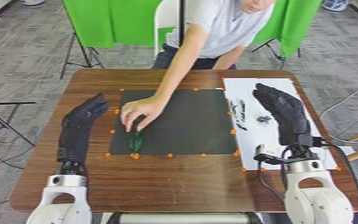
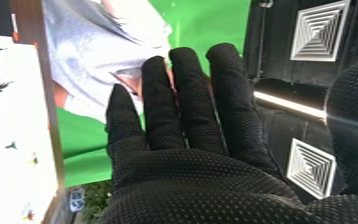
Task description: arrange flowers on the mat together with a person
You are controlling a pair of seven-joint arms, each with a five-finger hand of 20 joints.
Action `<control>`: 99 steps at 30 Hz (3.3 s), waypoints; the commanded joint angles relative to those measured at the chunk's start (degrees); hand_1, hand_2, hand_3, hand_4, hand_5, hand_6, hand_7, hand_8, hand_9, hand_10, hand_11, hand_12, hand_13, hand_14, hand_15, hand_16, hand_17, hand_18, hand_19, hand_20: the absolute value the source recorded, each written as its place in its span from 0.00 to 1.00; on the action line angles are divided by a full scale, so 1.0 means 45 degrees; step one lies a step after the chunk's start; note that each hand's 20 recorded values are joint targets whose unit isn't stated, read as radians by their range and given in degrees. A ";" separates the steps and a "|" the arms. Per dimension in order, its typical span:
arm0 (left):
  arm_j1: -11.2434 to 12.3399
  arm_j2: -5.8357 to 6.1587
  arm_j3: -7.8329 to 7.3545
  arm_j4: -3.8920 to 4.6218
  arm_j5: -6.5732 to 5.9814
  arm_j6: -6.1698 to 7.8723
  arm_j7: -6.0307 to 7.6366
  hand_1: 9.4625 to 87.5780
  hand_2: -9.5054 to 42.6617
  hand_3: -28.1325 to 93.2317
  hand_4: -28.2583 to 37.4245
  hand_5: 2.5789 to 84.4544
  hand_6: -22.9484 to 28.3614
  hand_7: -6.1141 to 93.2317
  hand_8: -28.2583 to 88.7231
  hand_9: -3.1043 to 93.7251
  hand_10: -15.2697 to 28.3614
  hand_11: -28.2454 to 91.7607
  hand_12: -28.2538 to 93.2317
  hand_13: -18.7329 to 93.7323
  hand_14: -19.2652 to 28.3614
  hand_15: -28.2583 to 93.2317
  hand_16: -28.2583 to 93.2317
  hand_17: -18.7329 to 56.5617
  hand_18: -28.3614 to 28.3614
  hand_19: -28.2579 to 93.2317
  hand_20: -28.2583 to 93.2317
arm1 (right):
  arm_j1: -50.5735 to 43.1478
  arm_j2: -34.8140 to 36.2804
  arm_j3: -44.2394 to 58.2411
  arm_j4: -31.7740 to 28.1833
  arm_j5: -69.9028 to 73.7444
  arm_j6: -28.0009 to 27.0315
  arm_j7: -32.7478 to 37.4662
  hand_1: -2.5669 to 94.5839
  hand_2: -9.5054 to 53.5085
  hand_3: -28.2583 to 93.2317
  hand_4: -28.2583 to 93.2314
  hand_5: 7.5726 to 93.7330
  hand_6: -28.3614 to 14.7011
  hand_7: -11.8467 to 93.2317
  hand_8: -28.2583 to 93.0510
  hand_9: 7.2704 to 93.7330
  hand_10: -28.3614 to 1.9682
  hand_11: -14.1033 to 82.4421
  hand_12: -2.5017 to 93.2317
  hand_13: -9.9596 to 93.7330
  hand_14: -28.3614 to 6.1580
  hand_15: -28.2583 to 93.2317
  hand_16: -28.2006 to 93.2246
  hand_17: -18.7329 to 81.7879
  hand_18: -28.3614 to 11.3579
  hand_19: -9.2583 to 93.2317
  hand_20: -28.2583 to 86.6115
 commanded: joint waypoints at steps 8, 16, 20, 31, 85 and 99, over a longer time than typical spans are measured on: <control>0.0194 -0.0020 -0.0072 0.0009 0.0031 0.0044 -0.0081 0.18 0.06 0.80 0.11 0.55 0.52 0.16 0.19 0.51 0.68 0.35 0.33 0.48 0.75 0.32 0.25 0.33 0.69 0.28 0.36 | -0.0090 0.0056 0.0024 -0.0187 -0.0242 0.0028 -0.0064 0.20 0.19 0.82 0.07 0.51 0.62 0.24 0.15 0.51 0.45 0.21 0.16 0.46 0.45 0.34 0.30 0.38 0.38 0.11 0.44; 0.0204 -0.0021 -0.0161 -0.0022 0.0041 0.0068 -0.0070 0.18 0.06 0.80 0.11 0.55 0.52 0.16 0.19 0.51 0.68 0.35 0.33 0.48 0.75 0.32 0.25 0.33 0.69 0.28 0.36 | -0.0173 0.0471 0.0283 -0.0592 -0.0968 0.0190 -0.0150 0.22 0.11 0.81 0.07 0.51 0.61 0.24 0.15 0.51 0.44 0.21 0.16 0.47 0.43 0.35 0.30 0.38 0.37 0.11 0.44; 0.0173 0.0013 -0.0168 -0.0017 0.0040 0.0066 -0.0089 0.18 0.06 0.80 0.11 0.55 0.52 0.16 0.19 0.51 0.68 0.35 0.33 0.48 0.75 0.32 0.25 0.33 0.69 0.28 0.36 | -0.0563 0.1034 0.0585 -0.1259 -0.1804 0.1025 0.0298 0.23 0.03 0.80 0.07 0.51 0.61 0.24 0.15 0.51 0.43 0.21 0.16 0.48 0.41 0.35 0.32 0.39 0.35 0.13 0.46; 0.0227 0.0142 -0.0221 -0.0082 0.0026 0.0117 -0.0112 0.18 0.06 0.80 0.11 0.56 0.52 0.16 0.19 0.51 0.68 0.35 0.33 0.48 0.75 0.33 0.25 0.33 0.69 0.29 0.36 | -0.2029 0.2537 0.2475 -0.2695 -0.7351 0.2242 0.4222 0.25 0.00 0.63 0.00 0.54 0.51 0.19 0.17 0.60 0.38 0.23 0.19 0.66 0.36 0.38 0.38 0.51 0.27 0.41 0.57; 0.0299 0.0286 -0.0189 -0.0161 -0.0069 0.0190 -0.0137 0.17 0.08 0.80 0.11 0.55 0.52 0.16 0.19 0.51 0.68 0.36 0.33 0.48 0.75 0.33 0.25 0.33 0.69 0.29 0.36 | -0.1619 0.5202 0.0747 0.0337 -1.3487 0.0758 1.0027 0.87 0.00 0.00 0.46 0.92 0.69 0.29 0.33 1.00 0.63 0.46 0.30 0.99 0.72 0.66 0.50 0.67 0.17 0.93 0.60; 0.0241 0.0291 -0.0234 -0.0137 -0.0041 0.0138 -0.0198 0.17 0.09 0.80 0.11 0.56 0.52 0.16 0.19 0.51 0.68 0.35 0.33 0.48 0.75 0.33 0.25 0.33 0.69 0.29 0.36 | -0.1235 0.4875 0.1031 -0.1664 -1.0972 0.1831 1.0406 0.91 0.00 0.00 0.54 0.95 0.70 0.31 0.33 1.00 0.64 0.52 0.27 1.00 0.74 0.69 0.49 0.70 0.18 0.96 0.58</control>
